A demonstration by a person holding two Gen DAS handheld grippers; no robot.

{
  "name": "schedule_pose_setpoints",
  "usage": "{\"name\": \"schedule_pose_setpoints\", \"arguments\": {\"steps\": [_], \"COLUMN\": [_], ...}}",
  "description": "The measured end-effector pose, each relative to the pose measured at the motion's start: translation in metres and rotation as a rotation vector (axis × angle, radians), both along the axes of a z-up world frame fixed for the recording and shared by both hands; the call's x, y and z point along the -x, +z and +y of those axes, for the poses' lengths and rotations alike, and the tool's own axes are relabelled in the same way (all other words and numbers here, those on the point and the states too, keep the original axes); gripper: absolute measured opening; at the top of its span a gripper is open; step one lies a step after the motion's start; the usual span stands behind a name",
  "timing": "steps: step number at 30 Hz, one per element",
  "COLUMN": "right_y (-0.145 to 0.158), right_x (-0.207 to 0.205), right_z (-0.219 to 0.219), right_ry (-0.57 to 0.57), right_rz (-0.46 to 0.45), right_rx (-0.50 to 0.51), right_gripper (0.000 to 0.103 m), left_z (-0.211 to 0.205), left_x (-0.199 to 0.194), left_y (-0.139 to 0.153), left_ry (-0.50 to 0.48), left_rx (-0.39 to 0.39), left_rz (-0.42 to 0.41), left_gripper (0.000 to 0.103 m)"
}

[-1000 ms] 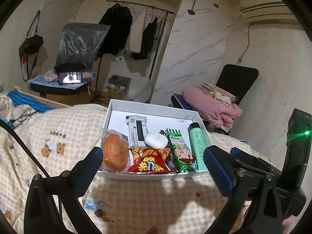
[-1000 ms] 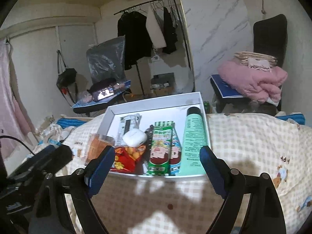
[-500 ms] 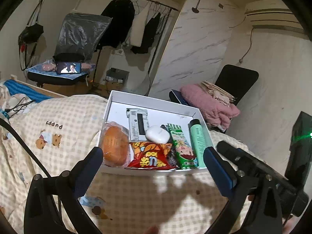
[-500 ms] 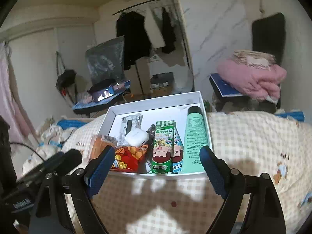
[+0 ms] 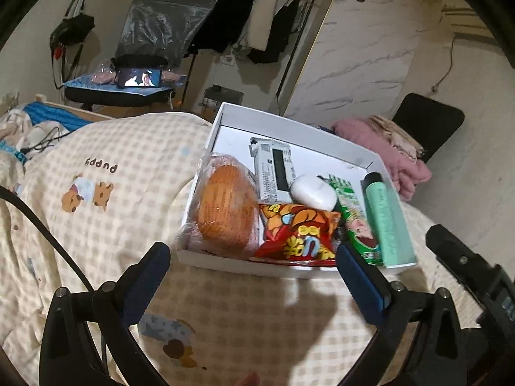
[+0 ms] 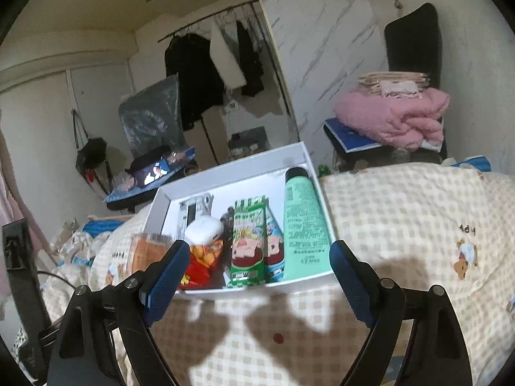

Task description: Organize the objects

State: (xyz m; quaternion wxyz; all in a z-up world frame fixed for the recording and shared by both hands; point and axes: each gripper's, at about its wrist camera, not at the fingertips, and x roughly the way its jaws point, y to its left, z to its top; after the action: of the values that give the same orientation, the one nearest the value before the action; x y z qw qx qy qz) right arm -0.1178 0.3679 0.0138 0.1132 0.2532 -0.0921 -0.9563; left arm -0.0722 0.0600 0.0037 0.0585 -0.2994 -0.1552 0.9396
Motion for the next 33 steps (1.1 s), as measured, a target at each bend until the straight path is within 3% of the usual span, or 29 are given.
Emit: {"name": "schedule_pose_setpoints", "arguments": {"steps": [5,12,33], "right_y": [-0.003,-0.002,-0.003], "right_x": [0.0,-0.001,0.001], "right_z": [-0.008,-0.002,-0.005], "right_ry": [0.047,0.021,0.036], "right_rz": [0.003,-0.006,-0.008], "right_rx": [-0.04,-0.019,-0.031], "right_gripper": [0.089,0.089,0.089], "left_z": [0.012,0.026,0.017], "left_x": [0.004,0.003,0.003], "left_y": [-0.004,-0.002,-0.001], "left_ry": [-0.003,0.002,-0.015], "left_rx": [0.089,0.191,0.11], "left_rz": [-0.014,-0.005,-0.018], "left_gripper": [0.102,0.102,0.102]}}
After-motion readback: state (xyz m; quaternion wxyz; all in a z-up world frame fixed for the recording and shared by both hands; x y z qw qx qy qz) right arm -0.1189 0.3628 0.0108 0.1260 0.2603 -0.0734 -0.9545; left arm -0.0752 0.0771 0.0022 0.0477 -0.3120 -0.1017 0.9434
